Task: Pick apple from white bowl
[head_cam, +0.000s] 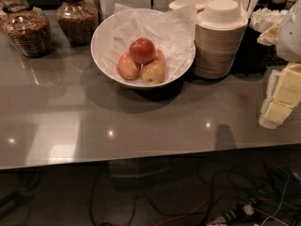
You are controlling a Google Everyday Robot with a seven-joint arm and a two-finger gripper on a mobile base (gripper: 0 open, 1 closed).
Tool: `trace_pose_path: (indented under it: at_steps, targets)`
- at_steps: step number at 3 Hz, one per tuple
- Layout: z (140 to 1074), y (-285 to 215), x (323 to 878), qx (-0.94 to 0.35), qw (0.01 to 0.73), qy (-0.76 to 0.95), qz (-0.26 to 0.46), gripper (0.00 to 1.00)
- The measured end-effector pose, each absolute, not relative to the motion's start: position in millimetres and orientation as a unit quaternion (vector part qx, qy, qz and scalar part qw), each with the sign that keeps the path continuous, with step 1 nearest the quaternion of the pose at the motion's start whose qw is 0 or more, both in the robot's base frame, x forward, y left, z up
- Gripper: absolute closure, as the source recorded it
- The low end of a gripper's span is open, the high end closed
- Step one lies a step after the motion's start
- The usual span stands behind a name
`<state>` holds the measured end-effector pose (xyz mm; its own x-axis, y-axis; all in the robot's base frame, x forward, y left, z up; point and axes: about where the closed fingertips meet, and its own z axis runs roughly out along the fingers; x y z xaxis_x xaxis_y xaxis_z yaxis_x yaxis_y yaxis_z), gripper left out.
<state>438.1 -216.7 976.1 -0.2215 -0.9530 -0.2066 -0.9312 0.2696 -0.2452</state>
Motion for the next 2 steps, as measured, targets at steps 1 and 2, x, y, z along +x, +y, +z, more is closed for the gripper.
trace_pose_path:
  at_steps: [1, 2]
  targets:
    - [976.1, -216.6, 438.2, -0.603, 0.159, 0.781, -0.034, 0.0]
    - [977.1, -215.7, 439.9, -0.601, 0.169, 0.78, -0.031, 0.0]
